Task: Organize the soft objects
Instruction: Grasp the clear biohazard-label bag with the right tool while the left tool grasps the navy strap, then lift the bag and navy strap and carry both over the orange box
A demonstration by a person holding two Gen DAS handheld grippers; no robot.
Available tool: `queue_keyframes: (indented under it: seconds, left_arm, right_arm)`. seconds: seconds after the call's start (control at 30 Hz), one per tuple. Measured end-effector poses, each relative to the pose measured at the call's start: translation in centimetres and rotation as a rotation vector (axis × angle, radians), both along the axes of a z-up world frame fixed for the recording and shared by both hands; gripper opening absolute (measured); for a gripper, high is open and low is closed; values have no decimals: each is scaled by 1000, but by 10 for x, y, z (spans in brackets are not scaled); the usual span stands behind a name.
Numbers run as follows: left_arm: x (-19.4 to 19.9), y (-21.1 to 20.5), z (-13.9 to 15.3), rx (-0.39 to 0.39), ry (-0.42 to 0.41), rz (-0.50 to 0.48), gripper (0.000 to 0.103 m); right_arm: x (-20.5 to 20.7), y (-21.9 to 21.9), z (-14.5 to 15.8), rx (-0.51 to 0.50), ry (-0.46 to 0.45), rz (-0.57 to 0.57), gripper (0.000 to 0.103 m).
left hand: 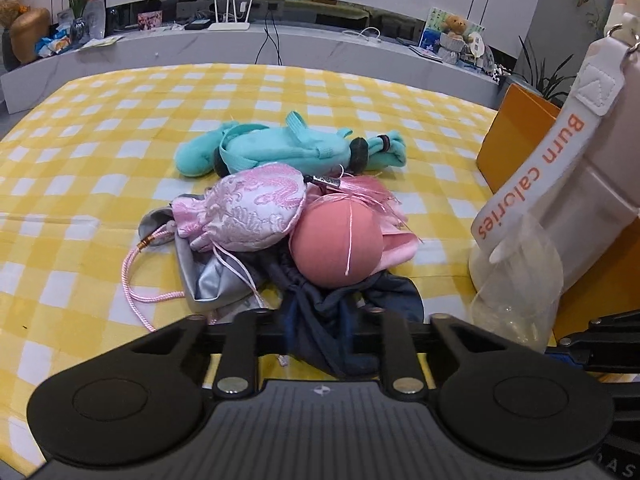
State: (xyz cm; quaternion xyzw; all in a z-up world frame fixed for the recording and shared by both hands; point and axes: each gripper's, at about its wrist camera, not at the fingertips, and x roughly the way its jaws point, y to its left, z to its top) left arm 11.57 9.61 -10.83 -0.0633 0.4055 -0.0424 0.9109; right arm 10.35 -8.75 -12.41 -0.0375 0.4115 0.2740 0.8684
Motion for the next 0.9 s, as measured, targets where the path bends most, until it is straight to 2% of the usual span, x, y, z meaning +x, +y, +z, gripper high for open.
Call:
queue_keyframes:
  seconds: [0.2,0.63,0.9]
  left_arm:
    - [-22,4,21,3,-48,-1,8]
    - [-53,19,82,-11,-205,0,7]
    - [-72,30,101,-3,-241,39,7]
  right_arm:
    - [-1,3,5,1,-31,11,5]
    - [-14,4,41,33,-132,27,5]
    - [-23,-5,62,83,-159,30,5]
